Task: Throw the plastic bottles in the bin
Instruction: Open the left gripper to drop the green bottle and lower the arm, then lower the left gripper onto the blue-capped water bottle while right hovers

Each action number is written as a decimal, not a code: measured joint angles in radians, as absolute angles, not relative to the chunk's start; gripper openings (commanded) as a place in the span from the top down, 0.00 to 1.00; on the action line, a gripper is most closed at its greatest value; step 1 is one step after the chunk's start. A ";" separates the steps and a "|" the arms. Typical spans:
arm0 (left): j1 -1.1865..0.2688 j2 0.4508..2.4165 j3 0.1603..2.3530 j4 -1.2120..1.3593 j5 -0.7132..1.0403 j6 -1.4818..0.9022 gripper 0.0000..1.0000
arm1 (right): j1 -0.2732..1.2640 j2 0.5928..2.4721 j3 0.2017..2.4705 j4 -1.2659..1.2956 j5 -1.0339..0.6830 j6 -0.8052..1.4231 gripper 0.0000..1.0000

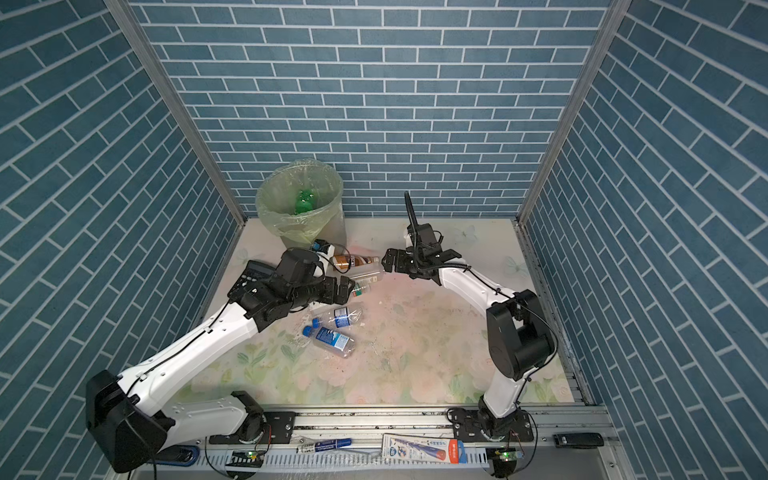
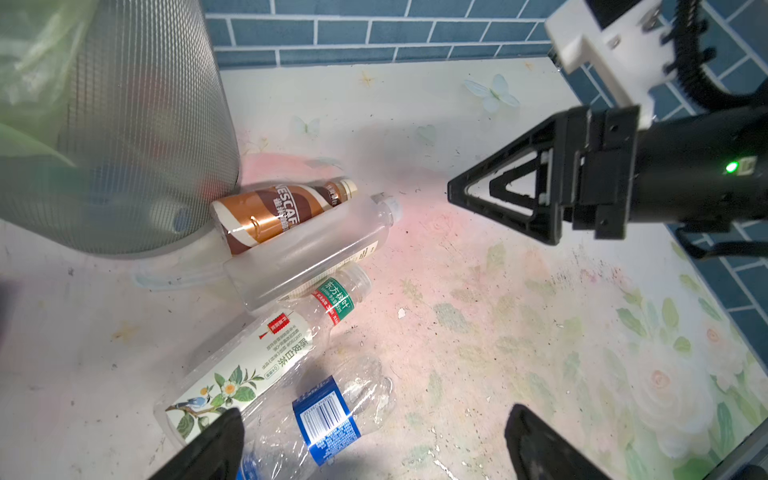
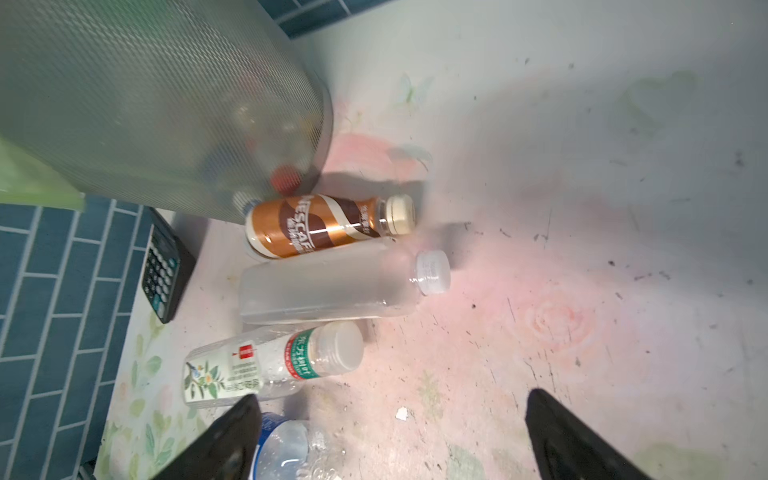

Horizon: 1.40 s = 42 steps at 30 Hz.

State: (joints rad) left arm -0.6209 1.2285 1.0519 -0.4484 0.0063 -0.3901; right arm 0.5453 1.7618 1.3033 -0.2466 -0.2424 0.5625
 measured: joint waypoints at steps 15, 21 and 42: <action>-0.488 1.141 0.832 -0.545 0.145 -0.594 0.01 | 0.638 1.785 1.277 -0.178 -0.295 0.587 0.01; -0.479 1.123 0.756 -0.603 0.217 -0.664 0.01 | 0.641 1.782 1.246 -0.172 -0.294 0.587 0.01; -0.536 1.300 0.680 -0.504 0.271 -0.835 0.01 | 0.641 1.684 1.159 -0.142 -0.272 0.578 0.01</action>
State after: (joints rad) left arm -0.5358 1.2999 0.6804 -0.5041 0.2714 -0.8349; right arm 0.6415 1.6836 1.1595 -0.1421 -0.2718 0.5781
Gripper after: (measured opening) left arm 0.994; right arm 0.992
